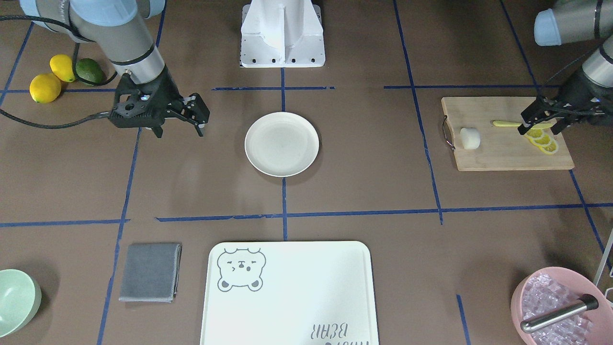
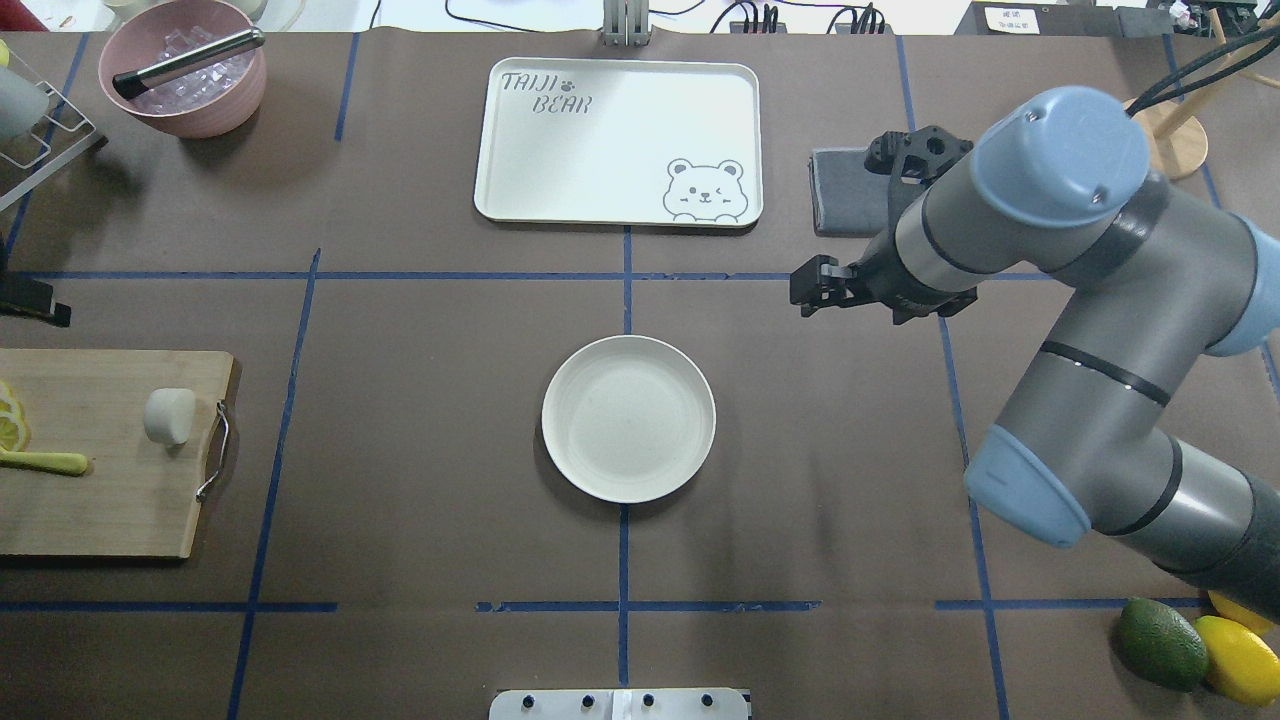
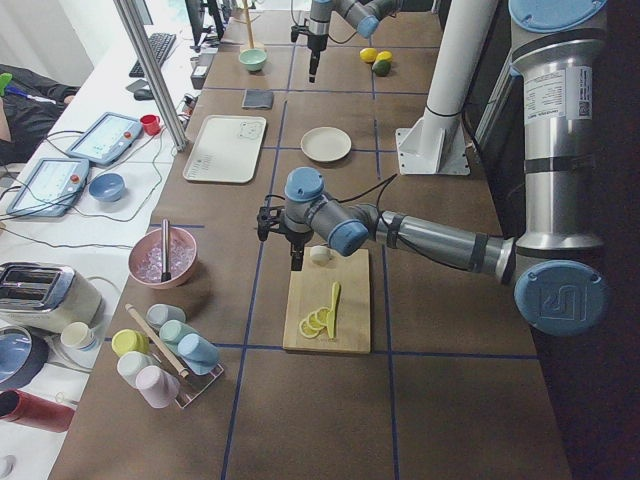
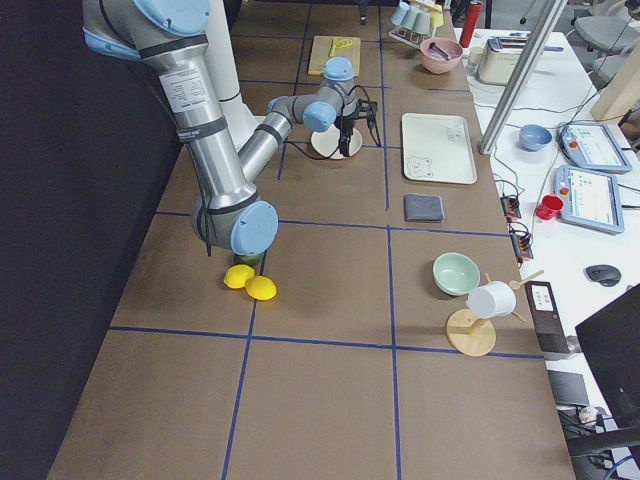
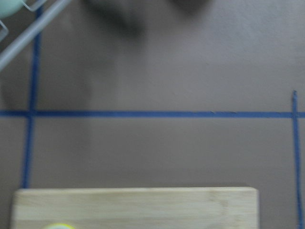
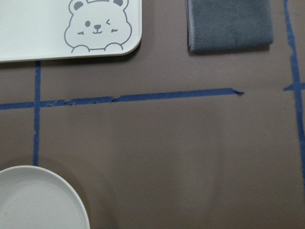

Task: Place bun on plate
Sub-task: 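Release the plate and raise the right gripper back toward the green bowl, then grasp the white bun on the cutting board with the left gripper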

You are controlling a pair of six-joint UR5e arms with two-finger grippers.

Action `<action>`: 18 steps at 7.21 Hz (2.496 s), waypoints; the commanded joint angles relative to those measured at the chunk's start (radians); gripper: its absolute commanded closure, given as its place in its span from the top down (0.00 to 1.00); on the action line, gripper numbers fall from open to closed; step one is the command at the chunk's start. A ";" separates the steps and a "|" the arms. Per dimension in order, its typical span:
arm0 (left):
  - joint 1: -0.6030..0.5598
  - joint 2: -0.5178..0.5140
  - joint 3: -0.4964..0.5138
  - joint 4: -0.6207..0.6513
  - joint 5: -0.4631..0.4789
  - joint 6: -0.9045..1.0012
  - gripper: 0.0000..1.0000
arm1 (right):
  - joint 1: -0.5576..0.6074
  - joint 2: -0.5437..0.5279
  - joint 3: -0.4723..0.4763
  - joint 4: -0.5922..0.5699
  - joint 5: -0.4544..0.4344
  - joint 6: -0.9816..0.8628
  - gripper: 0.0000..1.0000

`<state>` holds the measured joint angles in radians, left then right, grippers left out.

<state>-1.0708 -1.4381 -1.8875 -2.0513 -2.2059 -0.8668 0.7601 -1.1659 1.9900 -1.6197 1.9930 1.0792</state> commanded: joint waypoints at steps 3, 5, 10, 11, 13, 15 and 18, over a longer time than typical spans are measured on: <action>0.328 0.042 -0.036 -0.102 0.279 -0.332 0.97 | 0.255 -0.130 0.006 -0.023 0.174 -0.350 1.00; 0.362 0.009 -0.012 -0.104 0.307 -0.334 0.96 | 0.341 -0.194 0.000 -0.026 0.197 -0.488 1.00; 0.362 -0.028 0.059 -0.104 0.307 -0.282 0.93 | 0.401 -0.264 -0.003 -0.025 0.199 -0.575 1.00; 0.362 -0.024 0.058 -0.104 0.307 -0.284 0.92 | 0.400 -0.265 -0.003 -0.025 0.199 -0.575 1.00; 0.362 -0.022 0.058 -0.104 0.301 -0.285 0.85 | 0.400 -0.265 -0.003 -0.025 0.199 -0.573 1.00; 0.362 -0.022 0.058 -0.102 0.301 -0.285 0.64 | 0.401 -0.281 -0.002 -0.022 0.199 -0.573 1.00; 0.361 -0.021 0.054 -0.102 0.302 -0.284 0.37 | 0.400 -0.287 -0.002 -0.020 0.198 -0.573 1.00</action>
<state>-0.7097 -1.4594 -1.8316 -2.1537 -1.9049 -1.1510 1.1603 -1.4474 1.9880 -1.6411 2.1918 0.5062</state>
